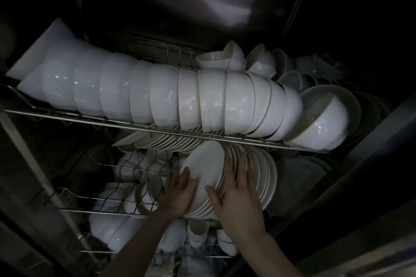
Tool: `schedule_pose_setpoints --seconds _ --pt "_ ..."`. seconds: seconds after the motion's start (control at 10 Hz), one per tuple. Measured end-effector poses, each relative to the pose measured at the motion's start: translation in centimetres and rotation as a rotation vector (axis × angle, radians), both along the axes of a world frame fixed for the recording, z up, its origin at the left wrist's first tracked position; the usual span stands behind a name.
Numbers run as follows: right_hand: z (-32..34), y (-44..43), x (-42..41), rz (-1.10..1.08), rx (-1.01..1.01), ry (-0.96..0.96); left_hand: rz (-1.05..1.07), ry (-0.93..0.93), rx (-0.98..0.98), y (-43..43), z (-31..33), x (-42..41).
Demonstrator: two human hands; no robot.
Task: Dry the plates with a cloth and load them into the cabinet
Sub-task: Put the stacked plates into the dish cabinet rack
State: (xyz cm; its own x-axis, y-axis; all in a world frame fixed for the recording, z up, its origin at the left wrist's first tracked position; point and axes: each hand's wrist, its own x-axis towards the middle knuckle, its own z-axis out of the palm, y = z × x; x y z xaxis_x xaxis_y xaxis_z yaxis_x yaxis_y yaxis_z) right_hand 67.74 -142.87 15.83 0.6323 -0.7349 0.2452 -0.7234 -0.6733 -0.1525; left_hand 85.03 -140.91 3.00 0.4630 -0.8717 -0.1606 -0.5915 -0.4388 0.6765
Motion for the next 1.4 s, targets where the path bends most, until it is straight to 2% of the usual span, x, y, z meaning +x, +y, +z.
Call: schedule_pose_setpoints --seconds 0.1,0.2,0.3,0.5,0.7,0.8,0.9,1.0,1.1,1.2,1.4 --pt "-0.4 0.4 -0.6 -0.008 -0.082 0.044 0.085 0.042 -0.059 0.0 0.5 0.1" --pt "-0.5 0.5 -0.8 -0.011 -0.052 0.094 0.120 0.109 -0.085 0.1 0.9 0.1" --pt "-0.9 0.4 -0.7 -0.010 -0.045 0.089 0.105 0.104 -0.068 0.2 1.1 0.1" --pt "-0.5 0.8 -0.8 -0.048 -0.132 0.121 0.213 0.121 -0.168 0.5 1.3 -0.3" --pt "-1.7 0.2 -1.5 -0.019 -0.169 -0.004 0.275 0.129 -0.290 0.7 1.5 -0.7" --pt "-2.5 -0.7 -1.8 0.017 -0.186 -0.064 0.227 0.217 -0.440 1.6 2.5 -1.3" --pt "-3.0 -1.6 -1.5 0.038 -0.173 -0.109 0.080 0.232 -0.548 3.0 3.3 -1.7" --pt "-3.3 -1.9 -1.2 0.041 -0.168 -0.120 -0.091 0.166 -0.547 4.6 3.2 -1.7" --pt "-3.4 -2.5 -1.5 0.058 -0.179 -0.106 -0.192 0.042 -0.431 5.2 3.1 -1.8" --pt "-3.2 -2.6 -1.7 0.070 -0.203 -0.103 -0.183 0.006 -0.376 5.1 3.2 -1.9" --pt "-3.0 -2.8 -2.1 0.110 -0.209 -0.117 -0.107 0.040 -0.439 6.0 4.7 -3.3"
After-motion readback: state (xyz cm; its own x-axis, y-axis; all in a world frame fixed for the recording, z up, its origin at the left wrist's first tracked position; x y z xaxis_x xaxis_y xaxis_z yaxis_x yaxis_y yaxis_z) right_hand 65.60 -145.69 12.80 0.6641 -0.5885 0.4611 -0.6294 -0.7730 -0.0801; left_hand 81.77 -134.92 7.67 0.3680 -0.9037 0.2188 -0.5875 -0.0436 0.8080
